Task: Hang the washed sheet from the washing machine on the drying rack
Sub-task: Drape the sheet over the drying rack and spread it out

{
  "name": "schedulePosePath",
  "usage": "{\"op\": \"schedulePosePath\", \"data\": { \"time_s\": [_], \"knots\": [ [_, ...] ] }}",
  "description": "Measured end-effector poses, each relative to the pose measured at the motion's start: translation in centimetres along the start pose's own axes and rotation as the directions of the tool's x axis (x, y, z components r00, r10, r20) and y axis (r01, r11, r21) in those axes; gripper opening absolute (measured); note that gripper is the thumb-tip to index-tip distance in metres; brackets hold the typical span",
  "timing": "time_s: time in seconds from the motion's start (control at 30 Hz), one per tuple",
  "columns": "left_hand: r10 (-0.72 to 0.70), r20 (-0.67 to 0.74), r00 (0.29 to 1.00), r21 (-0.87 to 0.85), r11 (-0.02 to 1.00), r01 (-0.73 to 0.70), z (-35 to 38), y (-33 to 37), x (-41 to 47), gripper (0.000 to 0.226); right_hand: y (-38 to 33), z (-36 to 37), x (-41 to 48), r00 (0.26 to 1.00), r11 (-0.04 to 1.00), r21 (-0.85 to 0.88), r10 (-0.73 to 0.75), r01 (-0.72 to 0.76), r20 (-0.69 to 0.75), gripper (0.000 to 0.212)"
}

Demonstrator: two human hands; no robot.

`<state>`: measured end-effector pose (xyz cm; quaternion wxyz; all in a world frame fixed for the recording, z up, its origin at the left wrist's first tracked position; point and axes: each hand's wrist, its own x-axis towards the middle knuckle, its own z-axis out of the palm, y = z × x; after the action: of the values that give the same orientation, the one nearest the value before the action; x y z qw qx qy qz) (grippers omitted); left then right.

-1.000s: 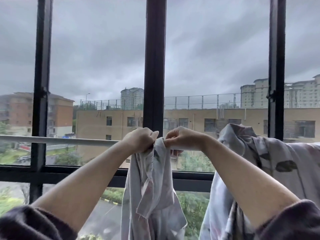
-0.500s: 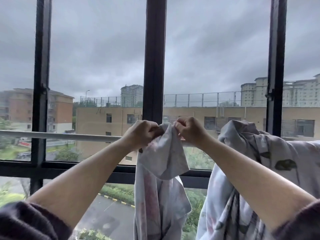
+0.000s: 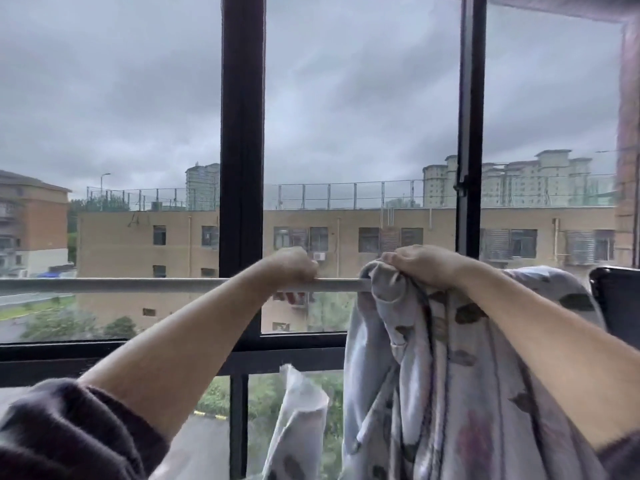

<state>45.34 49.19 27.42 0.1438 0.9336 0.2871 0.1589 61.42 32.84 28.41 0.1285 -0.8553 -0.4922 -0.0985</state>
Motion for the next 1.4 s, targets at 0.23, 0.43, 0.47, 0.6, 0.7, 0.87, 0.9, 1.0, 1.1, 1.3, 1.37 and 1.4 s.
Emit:
{"op": "schedulePosePath", "data": {
  "time_s": [0.23,0.43,0.47,0.6,0.7,0.87,0.9,1.0,1.1,1.3,1.37,1.4],
  "knots": [
    [0.252,-0.048,0.967,-0.072,0.964,-0.255,3.7,7.1,-0.4,0.061,4.6,-0.6,-4.0,0.995,0.999,-0.023,-0.044,0.042,-0.093,0.084],
    [0.135,-0.338,0.931,-0.1,0.979,-0.178,5.9,11.2,-0.7,0.034,7.0,1.2,-4.9,0.902,0.993,0.035,-0.084,0.109,-0.423,0.041],
    [0.127,-0.422,0.898,-0.096,0.978,-0.183,6.3,11.7,-1.0,0.032,6.9,1.6,-4.8,0.871,0.993,0.042,-0.077,0.111,-0.486,0.041],
    [0.058,-0.617,0.785,-0.4,0.835,-0.377,7.6,11.2,-2.2,0.029,7.4,2.7,-4.4,0.754,0.944,0.232,-0.025,0.234,-0.656,0.042],
    [-0.137,-0.623,0.77,-0.724,0.475,-0.5,7.7,10.0,-2.7,0.028,7.8,3.0,-5.0,0.712,0.689,0.564,0.101,0.454,-0.695,0.035],
    [-0.28,-0.694,0.664,-0.708,0.435,-0.557,9.3,10.4,-4.7,0.031,6.6,6.0,-8.0,0.7,0.462,0.634,0.038,0.621,-0.713,0.024],
    [-0.313,-0.714,0.627,-0.686,0.49,-0.538,10.2,10.6,-5.3,0.031,6.7,7.0,-8.5,0.685,0.464,0.609,0.007,0.643,-0.729,0.025],
    [-0.364,-0.681,0.636,-0.716,0.514,-0.472,13.3,11.3,-7.4,0.016,7.2,9.4,-9.5,0.674,0.48,0.582,-0.025,0.656,-0.739,0.025],
    [-0.403,-0.486,0.776,-0.84,0.461,-0.286,16.0,12.3,-8.4,0.044,8.0,10.9,-10.4,0.671,0.533,0.553,-0.036,0.64,-0.74,0.022],
    [-0.453,-0.352,0.819,-0.888,0.437,-0.14,18.5,11.9,-8.4,0.028,10.0,13.6,-12.7,0.772,0.711,0.557,0.033,0.428,-0.635,0.037],
    [-0.469,-0.411,0.782,-0.833,0.542,-0.113,19.7,12.0,-8.3,0.014,10.4,14.2,-13.0,0.867,0.713,0.645,0.105,0.277,-0.488,0.016],
    [-0.468,-0.441,0.766,-0.795,0.6,-0.092,20.3,12.1,-8.3,0.009,10.5,14.6,-13.2,0.885,0.722,0.644,0.097,0.252,-0.455,0.007]
  ]
}}
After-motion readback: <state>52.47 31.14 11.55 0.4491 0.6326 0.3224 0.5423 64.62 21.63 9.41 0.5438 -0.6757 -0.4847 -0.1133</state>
